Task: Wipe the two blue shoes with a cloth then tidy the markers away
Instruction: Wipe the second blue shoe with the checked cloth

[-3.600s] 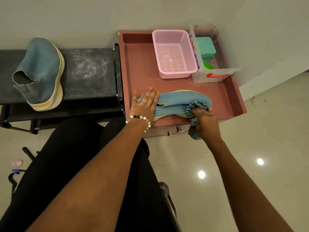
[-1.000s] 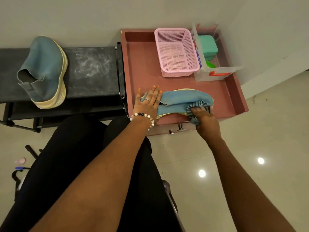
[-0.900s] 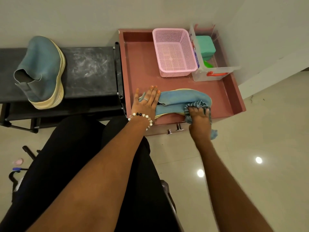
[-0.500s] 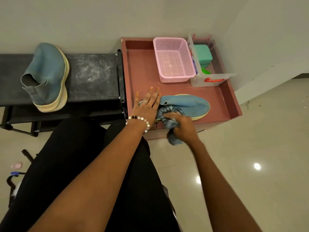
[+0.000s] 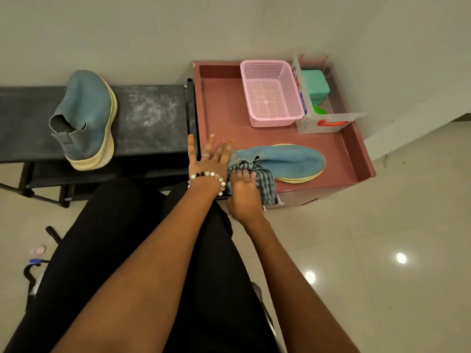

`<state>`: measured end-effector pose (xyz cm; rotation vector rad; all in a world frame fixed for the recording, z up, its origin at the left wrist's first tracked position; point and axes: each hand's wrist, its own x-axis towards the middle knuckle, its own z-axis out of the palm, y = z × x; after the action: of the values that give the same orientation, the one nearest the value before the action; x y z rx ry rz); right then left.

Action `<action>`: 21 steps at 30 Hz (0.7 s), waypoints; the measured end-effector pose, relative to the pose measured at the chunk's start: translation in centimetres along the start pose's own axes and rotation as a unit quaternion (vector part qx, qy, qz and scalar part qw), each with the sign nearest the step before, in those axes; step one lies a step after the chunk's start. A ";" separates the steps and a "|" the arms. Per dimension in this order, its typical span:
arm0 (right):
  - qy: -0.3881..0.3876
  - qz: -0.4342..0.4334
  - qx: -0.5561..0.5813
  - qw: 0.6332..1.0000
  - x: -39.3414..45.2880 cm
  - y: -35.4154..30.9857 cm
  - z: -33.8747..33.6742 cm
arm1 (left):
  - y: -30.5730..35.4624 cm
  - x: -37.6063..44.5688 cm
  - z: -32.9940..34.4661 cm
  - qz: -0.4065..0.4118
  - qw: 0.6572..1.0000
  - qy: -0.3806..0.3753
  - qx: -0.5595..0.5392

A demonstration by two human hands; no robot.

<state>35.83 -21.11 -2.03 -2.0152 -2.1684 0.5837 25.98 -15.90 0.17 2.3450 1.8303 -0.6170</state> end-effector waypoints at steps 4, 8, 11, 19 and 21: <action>-0.011 -0.108 0.007 0.994 -1.0 4.9 -1.5 | -0.3 0.4 0.6 0.004 1.000 0.010 -0.012; 0.050 0.013 -0.037 0.998 -1.9 11.4 -3.6 | -0.5 0.5 0.7 0.015 0.999 0.010 -0.038; 0.041 0.109 -0.113 0.987 -1.5 11.1 -3.5 | -0.7 0.6 1.0 0.019 0.997 0.013 -0.071; 0.039 0.028 0.002 0.999 -0.1 -0.7 1.3 | -0.5 0.6 1.1 0.029 0.995 0.008 -0.091; 0.019 -0.024 0.027 0.999 -0.7 0.1 0.6 | -0.5 0.5 1.0 0.029 0.995 -0.001 -0.099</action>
<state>35.78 -21.88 -2.48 -1.9261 -2.1488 0.5855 25.31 -15.64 -0.88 2.2575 1.7281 -0.4097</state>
